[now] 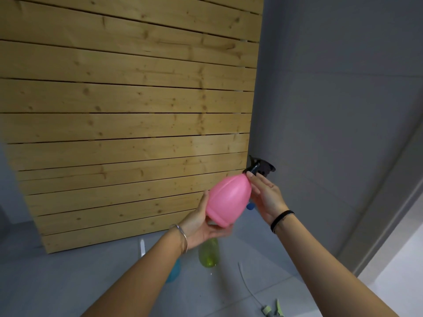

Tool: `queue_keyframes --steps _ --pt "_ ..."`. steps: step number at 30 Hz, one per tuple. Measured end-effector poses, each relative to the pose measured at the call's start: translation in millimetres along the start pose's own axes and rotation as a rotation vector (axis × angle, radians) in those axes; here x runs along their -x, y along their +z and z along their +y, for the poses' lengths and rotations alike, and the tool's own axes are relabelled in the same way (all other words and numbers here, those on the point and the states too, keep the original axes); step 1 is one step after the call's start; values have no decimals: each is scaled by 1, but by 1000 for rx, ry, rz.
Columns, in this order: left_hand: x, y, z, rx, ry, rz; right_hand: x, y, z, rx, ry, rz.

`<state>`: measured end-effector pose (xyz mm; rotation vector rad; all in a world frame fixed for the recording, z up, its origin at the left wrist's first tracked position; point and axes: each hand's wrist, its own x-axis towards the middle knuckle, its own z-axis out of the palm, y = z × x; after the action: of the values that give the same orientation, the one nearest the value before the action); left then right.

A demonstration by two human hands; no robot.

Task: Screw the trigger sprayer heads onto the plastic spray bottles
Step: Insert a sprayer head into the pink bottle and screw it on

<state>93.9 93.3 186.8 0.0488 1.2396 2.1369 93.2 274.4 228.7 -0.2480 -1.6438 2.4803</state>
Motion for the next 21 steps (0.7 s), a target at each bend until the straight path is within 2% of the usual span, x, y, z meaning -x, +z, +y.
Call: queue_keyframes --steps 3,4,7,8,13,18,21 --pt "-1 5 4 -21 246 44 -1 -5 0 -30 6 9" --pt "-1 6 3 -20 238 36 -1 -5 1 -24 12 -7" --pt "4 6 0 2 -5 23 2 2 1 7 12 -32" --pt "4 4 -1 3 -21 18 2 3 1 7 7 -23" --pt "3 4 6 -23 272 85 2 0 0 -20 8 19" --pt "9 3 3 19 17 45 4 9 -1 47 -21 -65" --pt "7 5 5 -77 82 59 6 11 -7 48 -34 -77"
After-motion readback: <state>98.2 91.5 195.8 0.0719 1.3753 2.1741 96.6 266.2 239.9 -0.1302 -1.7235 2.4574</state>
